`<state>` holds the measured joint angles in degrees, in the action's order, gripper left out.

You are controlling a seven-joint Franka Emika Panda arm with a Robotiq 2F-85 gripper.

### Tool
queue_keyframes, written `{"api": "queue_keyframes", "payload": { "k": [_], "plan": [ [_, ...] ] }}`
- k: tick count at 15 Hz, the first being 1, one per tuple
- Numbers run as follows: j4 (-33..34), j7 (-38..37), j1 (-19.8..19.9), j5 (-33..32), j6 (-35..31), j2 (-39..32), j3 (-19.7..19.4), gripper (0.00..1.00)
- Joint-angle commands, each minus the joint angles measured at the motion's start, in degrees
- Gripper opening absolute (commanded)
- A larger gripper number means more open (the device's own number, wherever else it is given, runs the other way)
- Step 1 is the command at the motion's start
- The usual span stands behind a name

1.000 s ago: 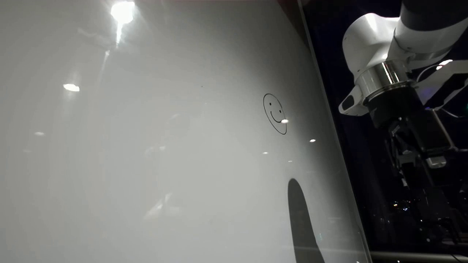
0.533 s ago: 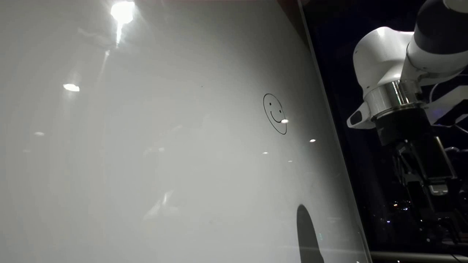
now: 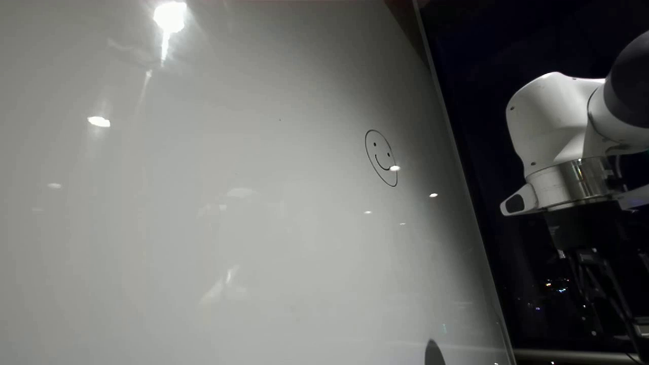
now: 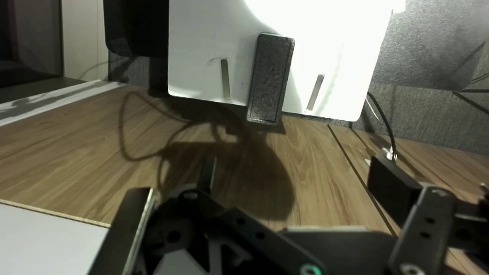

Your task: Rub the white board

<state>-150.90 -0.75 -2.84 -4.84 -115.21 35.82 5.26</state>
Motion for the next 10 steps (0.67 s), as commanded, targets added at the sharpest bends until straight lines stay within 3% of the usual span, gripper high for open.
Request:
{"api": "queue_keyframes", "payload": {
  "k": [1, 10],
  "plan": [
    [-1.81, -1.51, -0.09, 0.22, -4.95, -3.09, -0.25, 1.0],
    [-6.58, -5.07, 0.69, 1.05, -19.65, -12.51, -0.57, 1.0]
  ]
}}
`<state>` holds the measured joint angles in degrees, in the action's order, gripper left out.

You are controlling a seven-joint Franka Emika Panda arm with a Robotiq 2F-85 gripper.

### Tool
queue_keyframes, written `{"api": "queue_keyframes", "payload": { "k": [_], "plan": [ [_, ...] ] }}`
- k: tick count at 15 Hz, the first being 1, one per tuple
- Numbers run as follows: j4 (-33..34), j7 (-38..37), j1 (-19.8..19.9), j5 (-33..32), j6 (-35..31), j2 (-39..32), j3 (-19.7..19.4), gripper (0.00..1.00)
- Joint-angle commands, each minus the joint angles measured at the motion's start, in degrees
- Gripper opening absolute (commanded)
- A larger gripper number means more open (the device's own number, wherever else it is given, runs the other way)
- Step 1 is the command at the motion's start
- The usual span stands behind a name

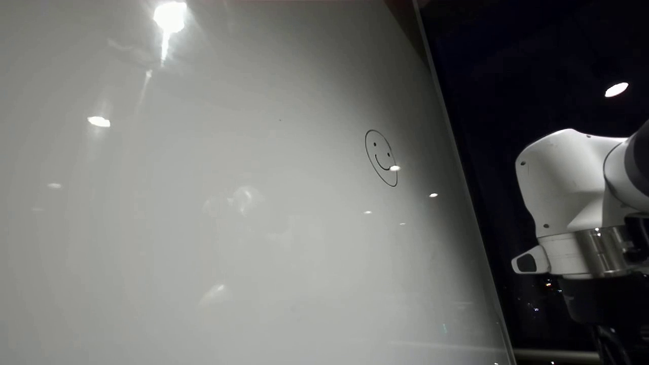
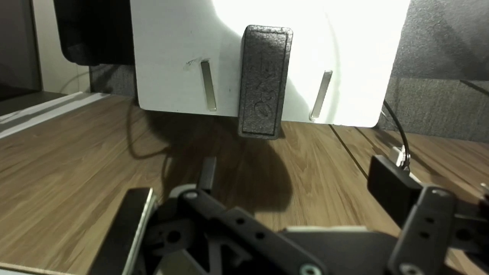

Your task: Rub the white board

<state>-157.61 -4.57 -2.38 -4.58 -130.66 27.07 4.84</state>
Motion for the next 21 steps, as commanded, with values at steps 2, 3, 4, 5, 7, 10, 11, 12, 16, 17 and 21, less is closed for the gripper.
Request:
{"api": "queue_keyframes", "payload": {
  "k": [2, 3, 4, 5, 7, 10, 11, 12, 16, 17, 21],
  "plan": [
    [-0.71, -1.34, 0.35, 0.43, -7.59, -5.84, -0.18, 1.0],
    [-0.88, -1.08, 0.57, 0.01, -9.09, -6.98, -0.3, 1.0],
    [-1.03, -1.1, 0.86, -0.3, -10.42, -8.02, -0.35, 1.0],
    [-0.96, -1.28, 1.4, -0.76, -11.45, -9.37, -0.44, 1.0],
    [-1.08, -1.63, 2.35, -1.59, -13.46, -11.96, -0.49, 1.0],
    [-1.08, -2.51, 3.67, -3.16, -15.05, -15.24, -0.52, 1.0],
    [-1.25, -3.08, 3.95, -3.53, -15.16, -15.92, -0.52, 1.0],
    [-1.27, -3.09, 3.87, -3.28, -15.04, -16.52, -0.67, 1.0],
    [-1.26, -2.85, 3.29, -2.26, -16.43, -18.91, -0.85, 1.0],
    [-1.26, -2.81, 3.13, -2.05, -16.86, -19.32, -0.84, 1.0],
    [-1.26, -2.52, 3.12, -1.73, -19.7, -22.38, -1.16, 1.0]
  ]
}}
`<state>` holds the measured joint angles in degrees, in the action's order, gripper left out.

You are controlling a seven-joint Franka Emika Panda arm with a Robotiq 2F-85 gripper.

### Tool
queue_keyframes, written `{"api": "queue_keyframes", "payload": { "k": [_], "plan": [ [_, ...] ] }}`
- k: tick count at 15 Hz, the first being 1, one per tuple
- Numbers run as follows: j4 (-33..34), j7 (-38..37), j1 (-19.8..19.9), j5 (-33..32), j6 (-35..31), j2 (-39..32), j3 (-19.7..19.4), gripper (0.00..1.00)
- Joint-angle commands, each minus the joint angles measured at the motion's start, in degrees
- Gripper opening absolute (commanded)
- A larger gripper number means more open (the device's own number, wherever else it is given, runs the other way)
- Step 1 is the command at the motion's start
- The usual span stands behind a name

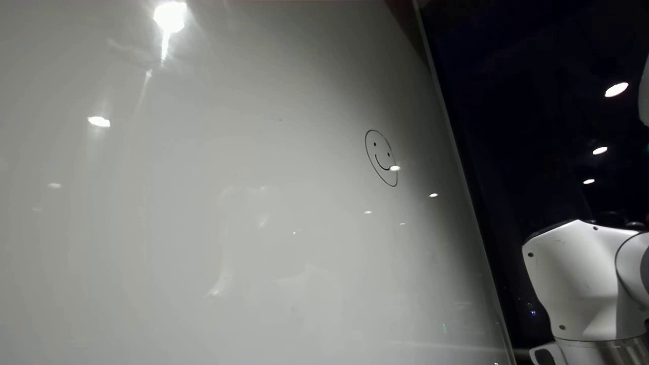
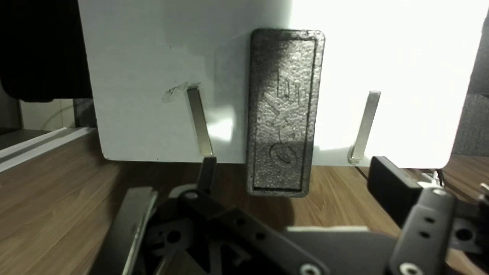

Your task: Rub the white board

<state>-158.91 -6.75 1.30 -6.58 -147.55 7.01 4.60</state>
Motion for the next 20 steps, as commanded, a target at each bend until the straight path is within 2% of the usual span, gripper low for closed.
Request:
{"api": "queue_keyframes", "payload": {
  "k": [1, 8, 11, 12, 13, 15, 16, 17, 18, 19, 20],
  "plan": [
    [0.04, -0.27, -0.79, 0.45, -3.42, -3.32, -0.84, 1.0],
    [0.0, -0.59, -1.15, -0.58, -8.9, -8.72, -1.42, 1.0],
    [0.08, -0.42, -1.0, -1.18, -9.31, -8.88, -2.13, 0.96],
    [0.14, -0.43, -0.93, -1.29, -9.34, -8.98, -2.39, 0.9],
    [0.17, -0.49, -0.85, -1.49, -9.43, -9.19, -2.67, 0.88],
    [0.19, -0.46, -0.77, -1.76, -9.5, -9.42, -3.13, 0.63],
    [0.19, -0.41, -0.73, -1.86, -9.45, -9.46, -3.34, 0.6],
    [0.19, -0.37, -0.68, -1.96, -9.42, -9.49, -3.53, 0.5],
    [0.19, -0.26, -0.63, -2.07, -9.35, -9.53, -3.74, 0.47],
    [0.19, -0.16, -0.58, -2.07, -9.37, -9.6, -3.92, 0.5],
    [0.2, -0.09, -0.55, -2.04, -9.38, -9.67, -4.07, 0.41]
  ]
}}
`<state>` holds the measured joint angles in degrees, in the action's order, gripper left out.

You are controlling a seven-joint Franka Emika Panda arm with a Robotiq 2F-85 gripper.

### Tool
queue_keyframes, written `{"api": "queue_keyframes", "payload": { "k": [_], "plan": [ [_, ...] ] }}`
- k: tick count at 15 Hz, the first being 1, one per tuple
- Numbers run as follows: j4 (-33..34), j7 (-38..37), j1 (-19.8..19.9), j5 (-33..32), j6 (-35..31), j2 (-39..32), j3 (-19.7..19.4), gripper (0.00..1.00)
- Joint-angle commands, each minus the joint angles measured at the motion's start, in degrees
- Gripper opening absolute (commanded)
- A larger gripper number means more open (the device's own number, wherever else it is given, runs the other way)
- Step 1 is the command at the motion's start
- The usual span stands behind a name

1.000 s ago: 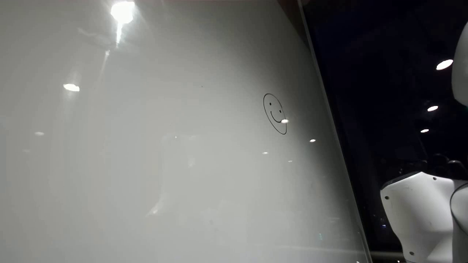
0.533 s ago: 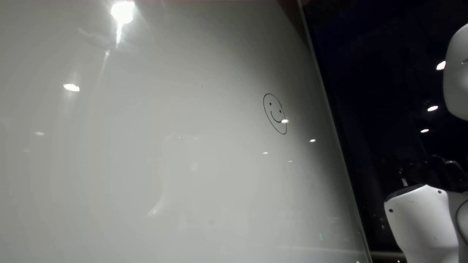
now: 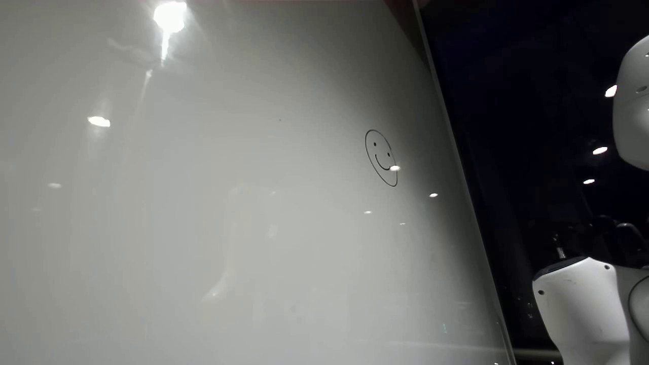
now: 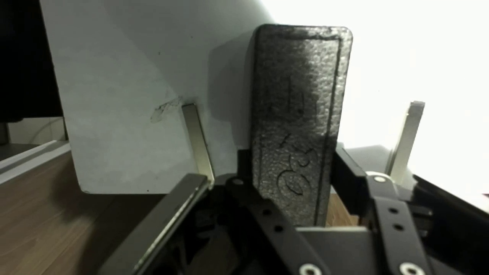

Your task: Rub the white board

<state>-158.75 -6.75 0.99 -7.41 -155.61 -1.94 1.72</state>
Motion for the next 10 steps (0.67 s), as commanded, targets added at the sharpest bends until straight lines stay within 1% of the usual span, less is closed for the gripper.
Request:
{"api": "queue_keyframes", "payload": {
  "k": [1, 5, 10],
  "plan": [
    [0.04, -0.14, -0.24, -1.21, -1.39, -0.78, -1.29, 0.29],
    [0.03, -0.19, -0.57, -0.65, -0.32, 0.34, -1.05, 0.29],
    [0.51, 0.14, -2.41, 1.84, 4.51, 6.99, 0.86, 0.29]
  ]
}}
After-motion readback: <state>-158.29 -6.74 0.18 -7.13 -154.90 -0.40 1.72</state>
